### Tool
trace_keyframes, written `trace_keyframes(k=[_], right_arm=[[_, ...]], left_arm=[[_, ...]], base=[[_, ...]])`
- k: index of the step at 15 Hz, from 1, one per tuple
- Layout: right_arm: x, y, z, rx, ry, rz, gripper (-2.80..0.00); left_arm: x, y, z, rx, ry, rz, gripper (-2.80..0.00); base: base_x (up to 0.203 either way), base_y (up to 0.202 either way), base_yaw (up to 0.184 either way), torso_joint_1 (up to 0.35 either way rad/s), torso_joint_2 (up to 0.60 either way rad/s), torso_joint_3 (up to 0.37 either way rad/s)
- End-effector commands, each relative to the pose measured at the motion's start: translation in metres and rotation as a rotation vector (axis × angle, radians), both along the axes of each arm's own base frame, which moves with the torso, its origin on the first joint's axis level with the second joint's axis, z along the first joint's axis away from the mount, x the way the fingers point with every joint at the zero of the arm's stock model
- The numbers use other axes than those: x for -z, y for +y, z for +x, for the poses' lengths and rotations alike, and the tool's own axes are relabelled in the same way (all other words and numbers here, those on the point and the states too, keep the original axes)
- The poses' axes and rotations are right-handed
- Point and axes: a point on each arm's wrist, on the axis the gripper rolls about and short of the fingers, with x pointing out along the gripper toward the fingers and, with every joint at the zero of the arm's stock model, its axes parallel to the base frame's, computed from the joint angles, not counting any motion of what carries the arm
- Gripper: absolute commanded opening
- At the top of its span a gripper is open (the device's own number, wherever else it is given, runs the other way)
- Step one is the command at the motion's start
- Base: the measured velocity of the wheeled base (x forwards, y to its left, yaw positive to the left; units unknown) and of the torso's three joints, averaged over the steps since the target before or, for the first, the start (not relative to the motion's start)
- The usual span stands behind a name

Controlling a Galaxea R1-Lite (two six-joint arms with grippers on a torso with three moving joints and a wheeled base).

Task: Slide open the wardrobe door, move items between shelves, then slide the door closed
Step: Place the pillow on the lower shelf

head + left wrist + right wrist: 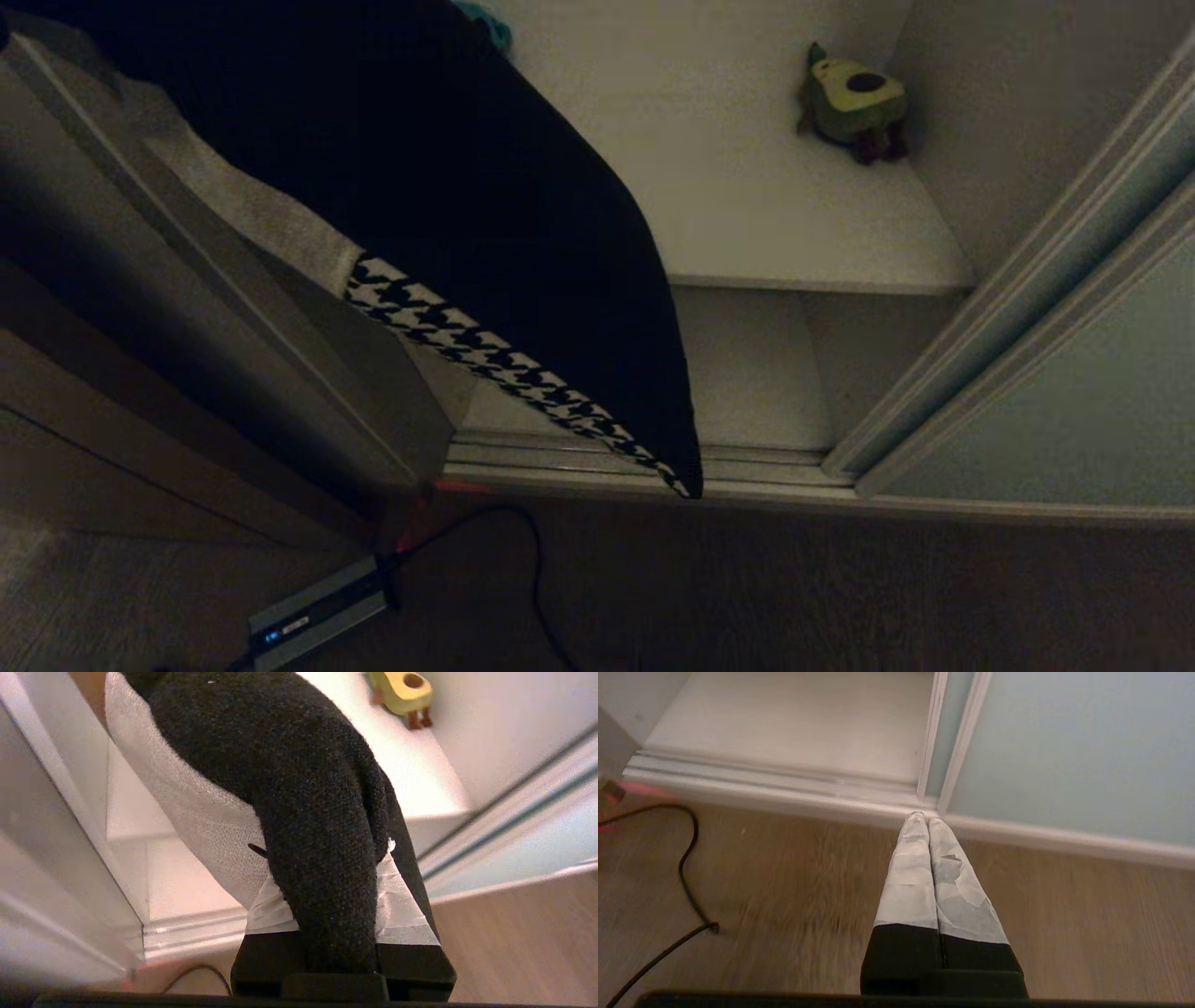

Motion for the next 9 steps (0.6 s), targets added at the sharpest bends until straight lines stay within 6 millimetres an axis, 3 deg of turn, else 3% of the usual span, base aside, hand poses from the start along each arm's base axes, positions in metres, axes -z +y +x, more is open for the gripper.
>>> trace_keyframes(k=[1,4,9], right_arm=[[0.0009,0.0000,0.0002,0.000,0.003,0.000,-2.80],[0.0009,0.0000,0.0002,0.000,0.003,-0.001,-2.80],[0.0009,0.0000,0.0002,0.000,0.003,0.000,-2.80]], left_arm=[[0.0010,-0.0020,0.0036,0.001,0.008,0.003,-2.80],[0.0005,-0.0017,0.0020,0.021,0.002,0.001,-2.80],[-0.0028,0.0012,-0.0034,0.028,-0.019,-0.008,-2.80]], base=[[-0.195,0.000,0.000,0.001,0.00,0.003],[-0.197,0.000,0.000,0.003,0.00,0.005],[-0.016,0.000,-0.006,-0.004,0.00,0.003]])
